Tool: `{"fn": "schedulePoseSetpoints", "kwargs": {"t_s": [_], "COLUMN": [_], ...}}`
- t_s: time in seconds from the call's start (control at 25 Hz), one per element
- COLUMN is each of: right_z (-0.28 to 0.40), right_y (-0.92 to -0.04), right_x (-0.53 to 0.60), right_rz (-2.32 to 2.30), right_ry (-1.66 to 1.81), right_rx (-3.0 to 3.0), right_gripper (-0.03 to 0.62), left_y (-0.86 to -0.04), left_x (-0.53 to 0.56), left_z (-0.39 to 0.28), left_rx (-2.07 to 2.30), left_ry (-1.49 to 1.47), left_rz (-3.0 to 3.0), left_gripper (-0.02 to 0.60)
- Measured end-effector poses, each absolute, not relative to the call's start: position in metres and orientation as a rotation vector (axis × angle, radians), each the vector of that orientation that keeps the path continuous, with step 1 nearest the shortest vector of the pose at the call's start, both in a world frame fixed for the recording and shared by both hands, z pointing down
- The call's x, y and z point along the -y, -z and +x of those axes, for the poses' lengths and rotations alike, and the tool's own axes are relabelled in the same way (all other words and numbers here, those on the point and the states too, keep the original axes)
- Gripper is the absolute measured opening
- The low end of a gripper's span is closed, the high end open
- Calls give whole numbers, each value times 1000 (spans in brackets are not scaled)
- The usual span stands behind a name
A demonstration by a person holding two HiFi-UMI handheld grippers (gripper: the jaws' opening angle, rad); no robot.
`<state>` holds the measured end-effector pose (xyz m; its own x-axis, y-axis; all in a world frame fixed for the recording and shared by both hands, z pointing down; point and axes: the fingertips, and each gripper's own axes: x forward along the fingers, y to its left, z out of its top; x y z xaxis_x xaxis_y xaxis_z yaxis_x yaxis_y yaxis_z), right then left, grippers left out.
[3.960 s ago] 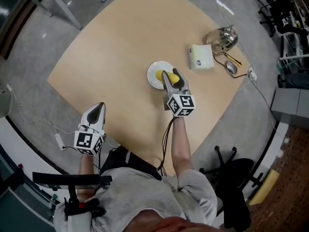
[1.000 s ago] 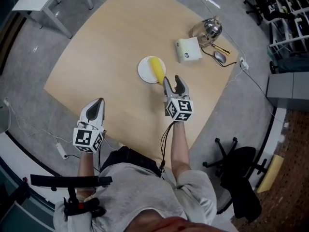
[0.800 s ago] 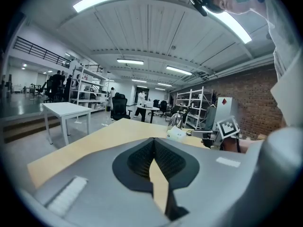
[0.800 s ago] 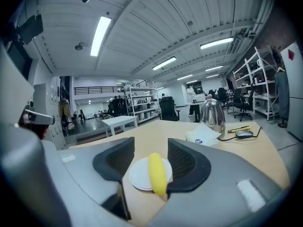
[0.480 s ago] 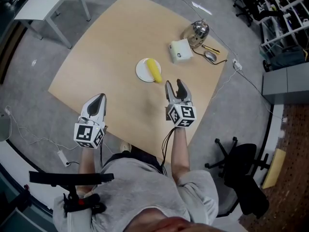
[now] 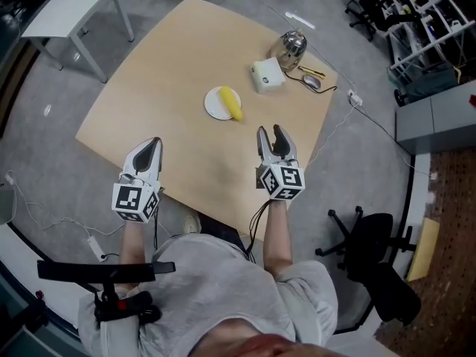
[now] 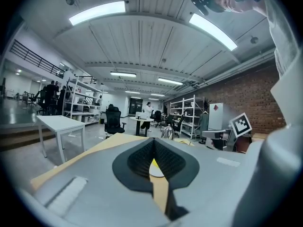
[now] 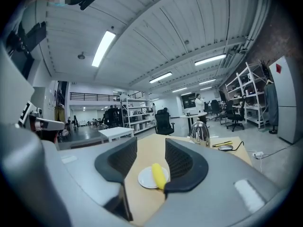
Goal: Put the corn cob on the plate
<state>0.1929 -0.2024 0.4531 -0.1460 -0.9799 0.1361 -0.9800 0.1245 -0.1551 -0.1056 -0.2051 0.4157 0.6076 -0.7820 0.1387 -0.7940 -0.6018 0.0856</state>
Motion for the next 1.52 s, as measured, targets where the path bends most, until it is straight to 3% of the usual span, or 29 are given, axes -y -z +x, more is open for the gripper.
{"fn": "schedulePoseSetpoints", "kwargs": {"t_s": [1.52], "right_z": [173], "right_y": [-409], "right_x": [61], "right_rz": [2205], "right_ry": [-212], "right_rx": [2300], "right_gripper": [148], "left_y": [-358], "left_x": [128], "left_z": [-99], "left_rx": [1204], "left_ry": [-15], "left_rz": [2886], "left_gripper": [20]}}
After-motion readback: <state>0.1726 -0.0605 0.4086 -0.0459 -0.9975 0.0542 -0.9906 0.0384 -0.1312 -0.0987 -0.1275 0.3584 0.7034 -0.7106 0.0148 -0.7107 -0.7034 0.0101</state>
